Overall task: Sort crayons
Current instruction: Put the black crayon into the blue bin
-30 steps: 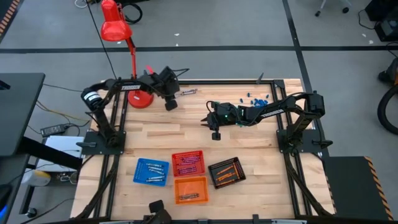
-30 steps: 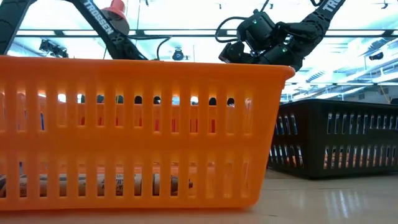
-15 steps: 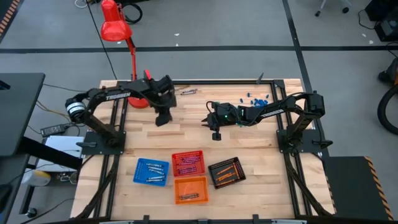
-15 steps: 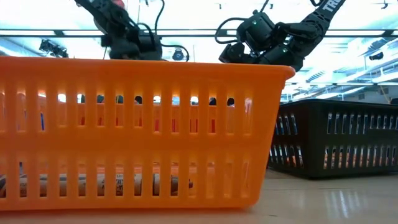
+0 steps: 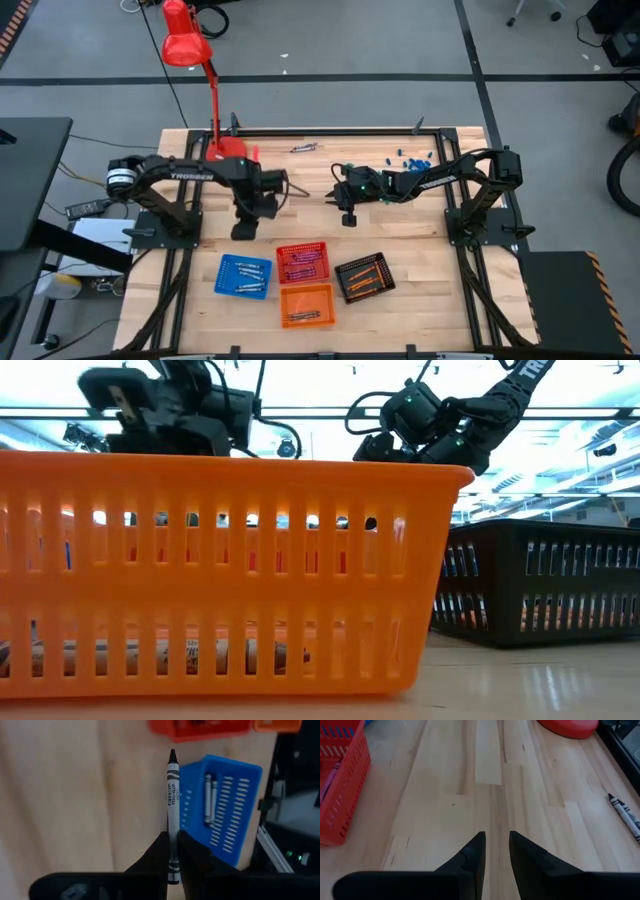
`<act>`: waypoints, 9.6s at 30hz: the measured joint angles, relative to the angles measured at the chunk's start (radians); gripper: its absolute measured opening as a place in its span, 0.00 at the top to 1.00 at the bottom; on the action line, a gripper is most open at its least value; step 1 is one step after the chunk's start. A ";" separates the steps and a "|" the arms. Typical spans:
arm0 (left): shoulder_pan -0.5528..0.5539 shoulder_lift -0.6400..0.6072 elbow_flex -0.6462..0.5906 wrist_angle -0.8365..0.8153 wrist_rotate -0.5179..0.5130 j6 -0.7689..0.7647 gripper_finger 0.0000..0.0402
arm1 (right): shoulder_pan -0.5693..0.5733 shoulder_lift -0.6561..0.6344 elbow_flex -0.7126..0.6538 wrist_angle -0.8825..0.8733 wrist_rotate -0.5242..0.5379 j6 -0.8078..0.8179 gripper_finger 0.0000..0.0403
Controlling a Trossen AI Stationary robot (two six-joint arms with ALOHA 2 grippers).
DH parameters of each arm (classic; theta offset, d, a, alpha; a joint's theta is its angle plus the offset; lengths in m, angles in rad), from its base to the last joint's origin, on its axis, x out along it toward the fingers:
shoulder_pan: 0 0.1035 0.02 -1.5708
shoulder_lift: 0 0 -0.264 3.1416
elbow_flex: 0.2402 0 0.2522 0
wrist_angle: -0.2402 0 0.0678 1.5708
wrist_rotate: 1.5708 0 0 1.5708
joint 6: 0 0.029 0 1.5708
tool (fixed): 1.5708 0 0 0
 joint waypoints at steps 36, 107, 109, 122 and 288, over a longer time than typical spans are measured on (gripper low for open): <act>-0.468 0.000 0.000 0.049 -0.276 -0.524 0.85 | 0.013 0.000 0.000 0.003 -0.001 0.005 0.77; 0.474 0.418 0.001 1.206 -0.531 0.260 0.70 | 0.044 0.000 0.000 -0.081 0.186 0.048 0.77; 0.474 0.418 0.001 1.198 -0.529 0.261 0.69 | 0.044 0.000 0.000 -0.079 0.183 0.047 0.77; 0.475 0.418 0.006 1.145 -0.526 0.230 0.62 | 0.044 0.000 0.000 -0.029 0.181 0.029 0.77; 0.486 0.365 -0.019 1.245 -0.499 0.268 0.65 | 0.024 0.003 0.000 0.042 0.032 0.195 0.77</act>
